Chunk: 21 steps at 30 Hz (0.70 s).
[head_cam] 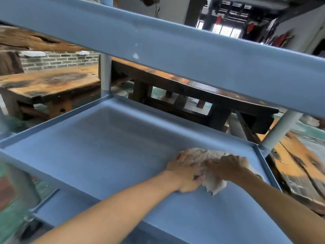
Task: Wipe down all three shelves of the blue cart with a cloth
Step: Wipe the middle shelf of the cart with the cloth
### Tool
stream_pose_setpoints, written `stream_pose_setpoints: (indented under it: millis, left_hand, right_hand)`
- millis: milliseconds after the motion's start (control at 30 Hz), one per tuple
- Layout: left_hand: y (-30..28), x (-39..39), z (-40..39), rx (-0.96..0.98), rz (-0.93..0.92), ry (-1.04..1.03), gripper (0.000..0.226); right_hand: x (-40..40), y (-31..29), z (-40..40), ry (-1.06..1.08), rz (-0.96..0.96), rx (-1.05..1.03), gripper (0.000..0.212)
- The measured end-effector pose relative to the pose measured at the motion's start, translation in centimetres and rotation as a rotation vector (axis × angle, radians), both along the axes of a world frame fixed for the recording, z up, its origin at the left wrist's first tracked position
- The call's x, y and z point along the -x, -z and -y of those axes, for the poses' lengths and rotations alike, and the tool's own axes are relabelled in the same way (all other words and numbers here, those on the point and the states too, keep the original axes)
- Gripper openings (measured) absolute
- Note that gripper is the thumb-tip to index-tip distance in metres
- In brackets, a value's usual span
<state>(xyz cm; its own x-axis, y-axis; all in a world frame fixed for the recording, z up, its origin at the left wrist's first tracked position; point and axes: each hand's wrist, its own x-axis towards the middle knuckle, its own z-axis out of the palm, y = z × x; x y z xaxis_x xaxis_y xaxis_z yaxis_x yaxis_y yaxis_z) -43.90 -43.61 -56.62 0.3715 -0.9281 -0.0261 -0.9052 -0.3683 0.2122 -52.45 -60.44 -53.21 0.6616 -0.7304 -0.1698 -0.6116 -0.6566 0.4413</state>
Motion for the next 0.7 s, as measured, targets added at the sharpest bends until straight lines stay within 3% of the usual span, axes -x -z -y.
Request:
stream_pose_setpoints:
  millis: [167, 300, 433, 533, 600, 700]
  left_hand:
    - [-0.4, -1.5, 0.3, 0.049, -0.055, -0.120, 0.065]
    - [0.1, -4.2, -2.6, 0.123, -0.092, -0.189, 0.064]
    - [-0.1, -7.6, -8.2, 0.118, -0.072, -0.290, 0.062]
    - [-0.7, -9.9, -12.9, 0.173, -0.084, -0.359, 0.069]
    - [-0.8, -11.4, -16.1, 0.278, -0.119, -0.406, 0.071]
    - [-0.4, -13.0, -20.1, 0.416, -0.109, -0.476, 0.072]
  right_hand:
    - [-8.0, 2.3, -0.8, 0.173, -0.051, 0.054, 0.073]
    - [-14.0, 2.9, -2.5, -0.024, 0.177, -0.048, 0.061]
    - [-20.5, 3.3, -6.0, 0.092, 0.443, -0.223, 0.072]
    - [-24.0, 3.8, -9.3, -0.124, 0.553, -0.404, 0.064]
    - [-25.9, 4.2, -11.5, -0.319, 0.596, -0.402, 0.053]
    - [-27.7, 4.3, -14.9, -0.529, 0.579, -0.573, 0.049]
